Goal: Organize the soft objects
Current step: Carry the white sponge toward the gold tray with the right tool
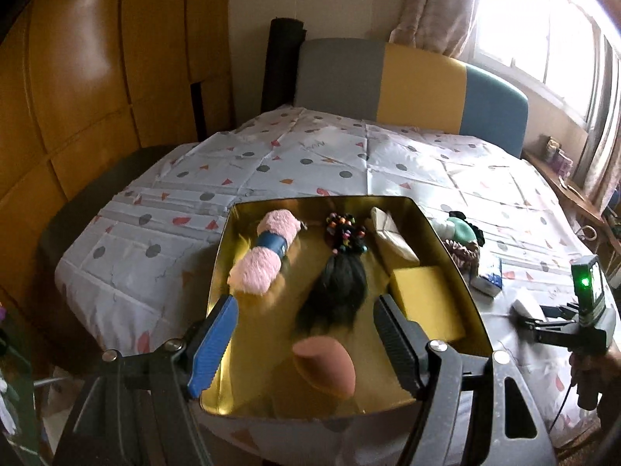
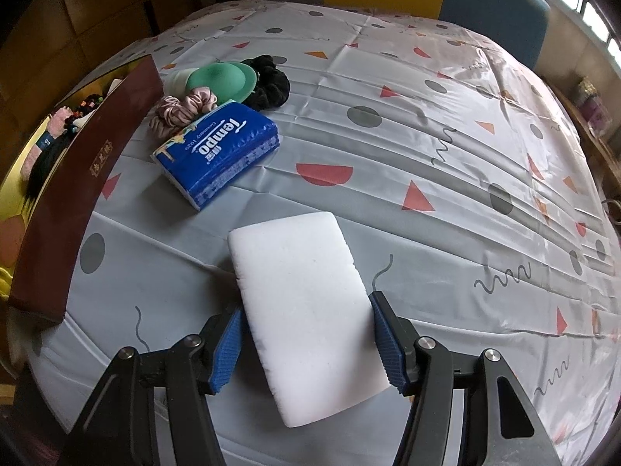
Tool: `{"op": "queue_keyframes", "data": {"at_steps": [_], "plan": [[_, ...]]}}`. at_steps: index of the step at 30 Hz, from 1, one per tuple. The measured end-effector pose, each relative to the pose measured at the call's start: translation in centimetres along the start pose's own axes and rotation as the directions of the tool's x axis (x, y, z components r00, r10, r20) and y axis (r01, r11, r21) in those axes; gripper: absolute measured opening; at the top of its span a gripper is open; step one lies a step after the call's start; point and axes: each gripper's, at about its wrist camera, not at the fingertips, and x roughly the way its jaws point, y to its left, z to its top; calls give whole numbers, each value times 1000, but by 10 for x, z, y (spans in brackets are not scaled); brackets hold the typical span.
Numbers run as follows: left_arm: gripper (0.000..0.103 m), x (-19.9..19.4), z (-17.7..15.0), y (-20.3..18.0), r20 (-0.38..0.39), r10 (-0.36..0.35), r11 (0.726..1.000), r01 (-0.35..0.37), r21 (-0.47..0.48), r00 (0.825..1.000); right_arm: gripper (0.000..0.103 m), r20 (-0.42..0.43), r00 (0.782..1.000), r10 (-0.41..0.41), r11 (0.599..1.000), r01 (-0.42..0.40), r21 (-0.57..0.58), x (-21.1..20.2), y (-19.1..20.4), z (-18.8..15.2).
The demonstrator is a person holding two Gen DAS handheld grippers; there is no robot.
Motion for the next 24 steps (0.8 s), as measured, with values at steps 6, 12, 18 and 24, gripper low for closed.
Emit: {"op": "queue_keyframes", "data": {"at_steps": [6,12,18,24], "plan": [[73,-3,-13,0,-15,0,1000,0,-12,1000,61,4,1000,-2,1000,2,-4,-1,2,-1],[73,-2,-23,5,-27,9,999,-9,-33,1000,61,5,1000,-4,1000,4,-7,-1,1,-2],[73,1,-27,9,-39,16,999,-17,-44,999,61,4,1000,-4,1000,4,-3,-2,0,-1],[73,1,-29,16,-36,10,998,-12,-55,999,59,-26,999,-19,998,20,56,-2,-3,5]]}}
